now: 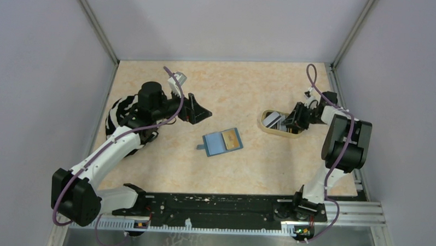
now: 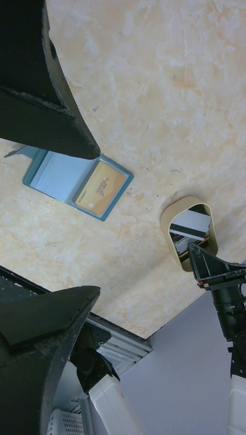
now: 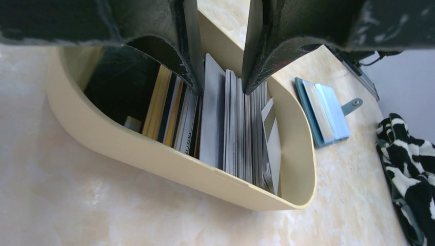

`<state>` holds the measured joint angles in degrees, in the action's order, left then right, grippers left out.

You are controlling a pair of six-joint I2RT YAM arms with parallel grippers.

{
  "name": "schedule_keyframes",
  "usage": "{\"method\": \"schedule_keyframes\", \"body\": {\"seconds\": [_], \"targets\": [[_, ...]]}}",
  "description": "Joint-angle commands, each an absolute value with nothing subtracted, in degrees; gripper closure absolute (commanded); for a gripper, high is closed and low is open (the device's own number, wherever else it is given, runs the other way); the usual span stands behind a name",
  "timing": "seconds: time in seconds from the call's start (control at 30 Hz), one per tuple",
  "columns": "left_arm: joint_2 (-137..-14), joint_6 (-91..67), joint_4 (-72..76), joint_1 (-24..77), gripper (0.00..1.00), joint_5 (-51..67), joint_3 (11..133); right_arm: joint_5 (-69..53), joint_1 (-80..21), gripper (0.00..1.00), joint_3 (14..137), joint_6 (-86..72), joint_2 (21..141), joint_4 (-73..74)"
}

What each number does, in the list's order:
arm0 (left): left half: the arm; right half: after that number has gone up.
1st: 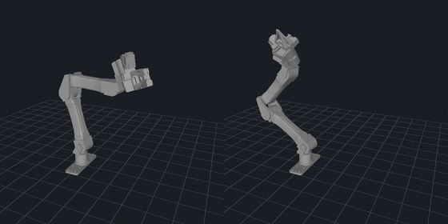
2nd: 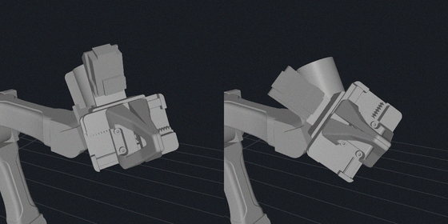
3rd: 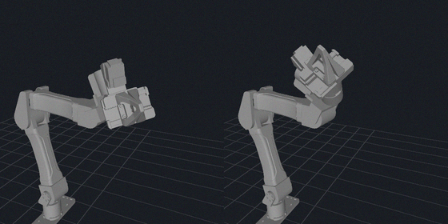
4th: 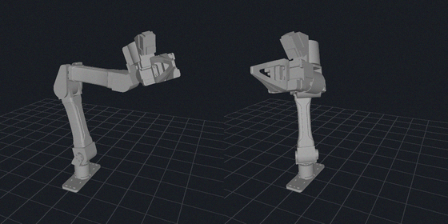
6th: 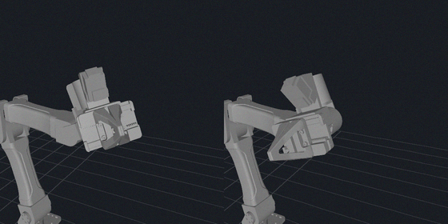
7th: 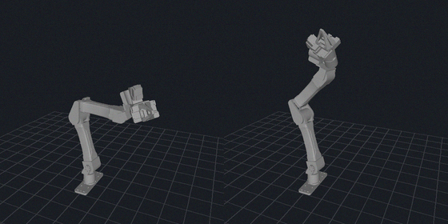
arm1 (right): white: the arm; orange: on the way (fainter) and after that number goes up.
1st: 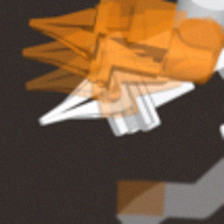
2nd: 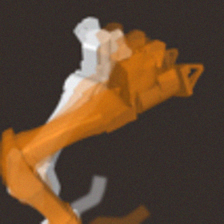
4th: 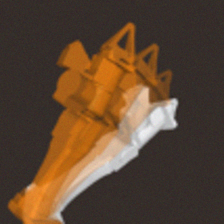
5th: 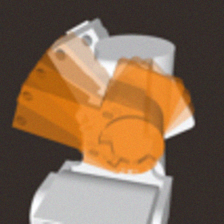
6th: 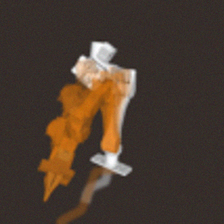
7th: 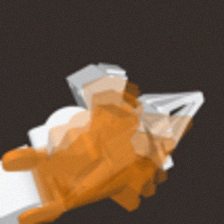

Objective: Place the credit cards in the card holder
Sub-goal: Pick up the credit card from the storage box.

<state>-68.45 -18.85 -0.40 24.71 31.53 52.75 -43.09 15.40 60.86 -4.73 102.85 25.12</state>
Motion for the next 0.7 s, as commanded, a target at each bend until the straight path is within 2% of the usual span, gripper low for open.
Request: {"method": "schedule_keyframes", "body": {"seconds": [0.0, 0.33, 0.53, 0.67], "targets": [[-67.2, -18.7, 1.2, 24.6, 0.01, 31.7, 52.1, -46.7, 14.2, 0.68, 62.5, -4.9, 103.5, 23.6], [-67.4, -18.7, 1.1, 24.6, 0.01, 31.6, 52.1, -53.4, 14.4, 0.78, 60.8, -8.4, 101.2, 20.0], [-67.7, -18.7, 1.1, 24.5, 0.01, 31.6, 52.1, -55.9, 14.3, 0.78, 59.6, -10.9, 103.0, 17.2], [-67.8, -18.7, 1.2, 24.6, 0.01, 31.5, 52.1, -57.5, 14.0, 0.72, 58.9, -12.1, 104.4, 15.5]]}}
